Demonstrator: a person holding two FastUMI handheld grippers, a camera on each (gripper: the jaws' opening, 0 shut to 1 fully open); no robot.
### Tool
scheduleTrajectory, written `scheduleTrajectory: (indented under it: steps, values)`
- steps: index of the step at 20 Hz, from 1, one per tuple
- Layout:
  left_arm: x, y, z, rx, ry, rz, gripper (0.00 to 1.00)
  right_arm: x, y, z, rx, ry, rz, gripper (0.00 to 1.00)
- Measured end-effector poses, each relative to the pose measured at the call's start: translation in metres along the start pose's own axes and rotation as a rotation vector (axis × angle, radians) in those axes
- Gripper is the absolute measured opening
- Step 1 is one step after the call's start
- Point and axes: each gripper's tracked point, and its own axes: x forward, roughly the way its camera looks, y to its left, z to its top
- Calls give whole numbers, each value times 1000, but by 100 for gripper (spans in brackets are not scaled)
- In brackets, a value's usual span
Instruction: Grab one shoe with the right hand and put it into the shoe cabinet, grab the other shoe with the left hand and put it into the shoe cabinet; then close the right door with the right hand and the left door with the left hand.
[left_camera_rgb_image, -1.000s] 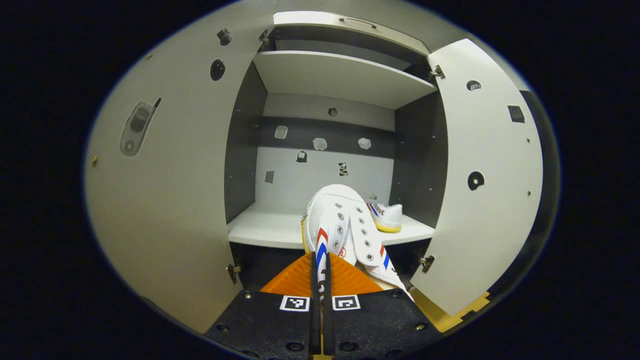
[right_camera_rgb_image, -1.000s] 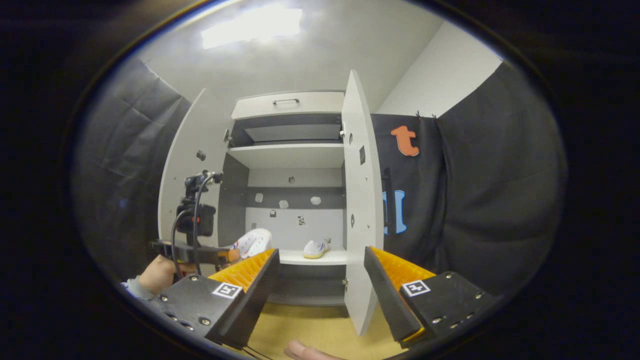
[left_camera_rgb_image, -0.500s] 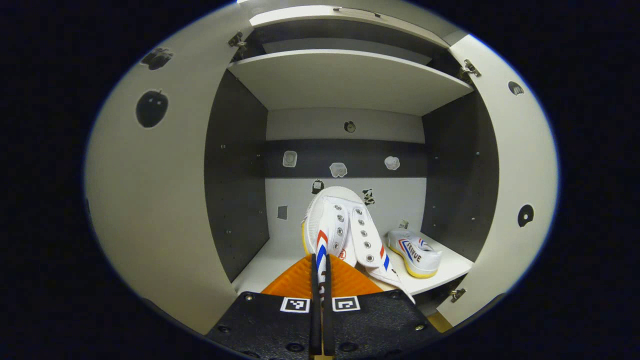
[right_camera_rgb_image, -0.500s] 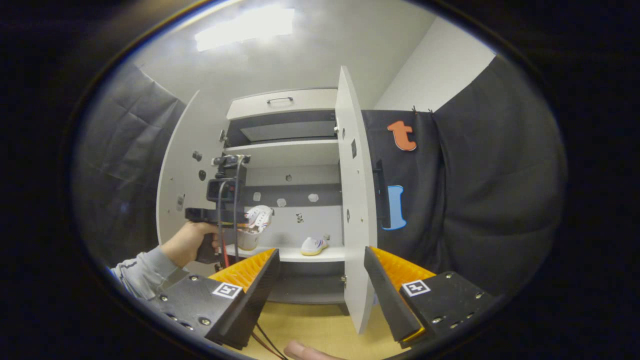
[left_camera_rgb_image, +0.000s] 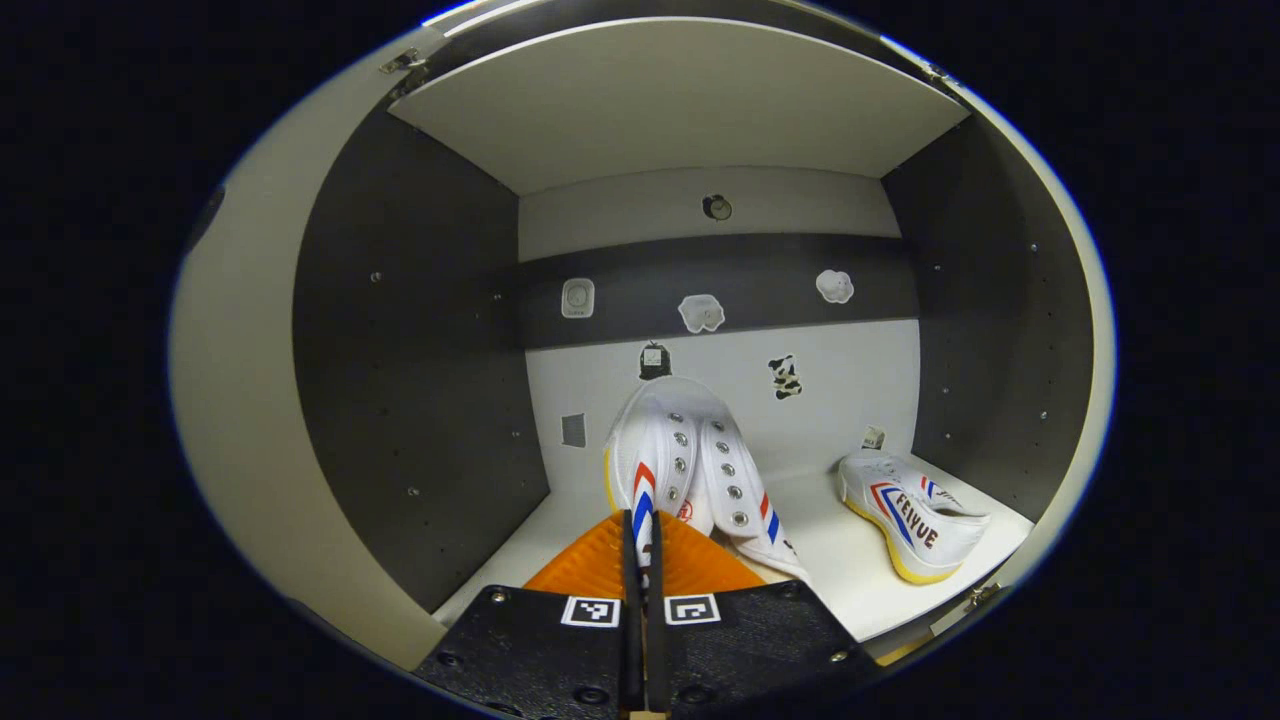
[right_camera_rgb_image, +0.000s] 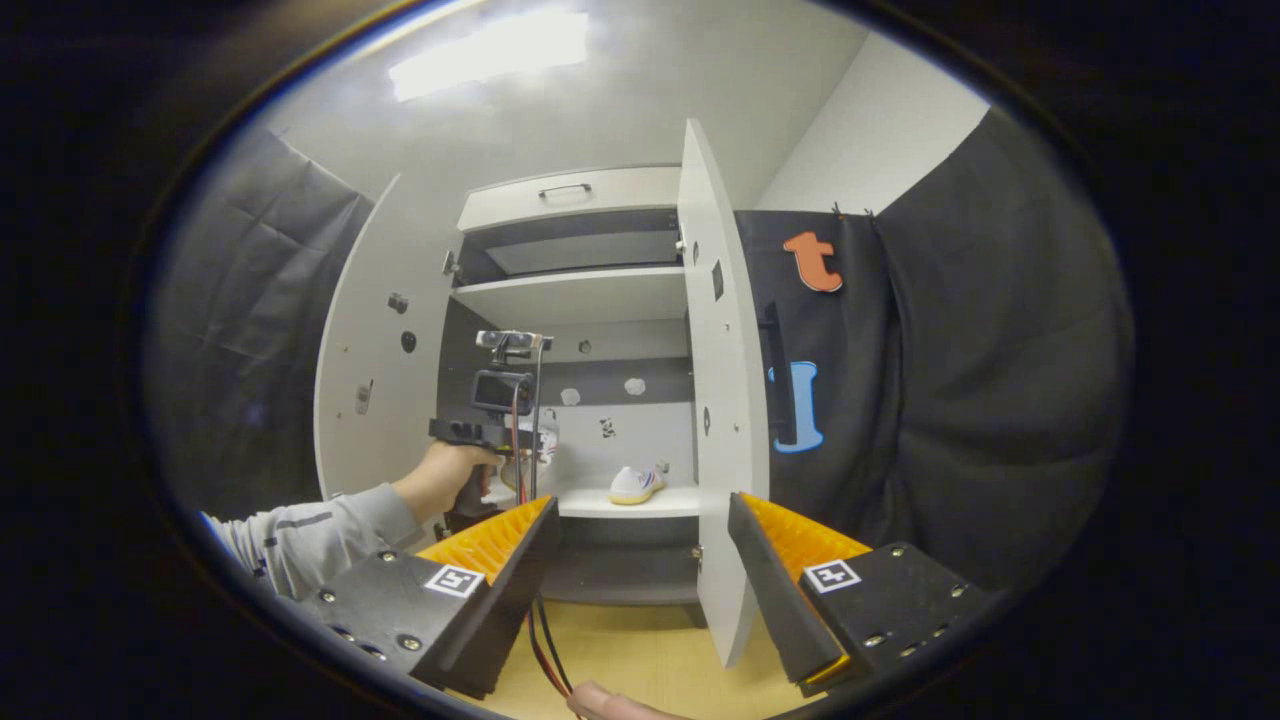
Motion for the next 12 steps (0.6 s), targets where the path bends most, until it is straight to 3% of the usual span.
scheduleTrajectory:
  steps: [8, 10, 12]
  values:
    - [25, 2, -23, 0, 51, -19, 4, 1, 5, -2, 7, 5, 16, 98]
    - [24, 0, -19, 4, 48, -18, 10, -2, 6, -2, 4, 4, 16, 98]
    - [22, 15, -5, 28, -11, 39, 16, -5, 8, 0, -1, 0, 15, 98]
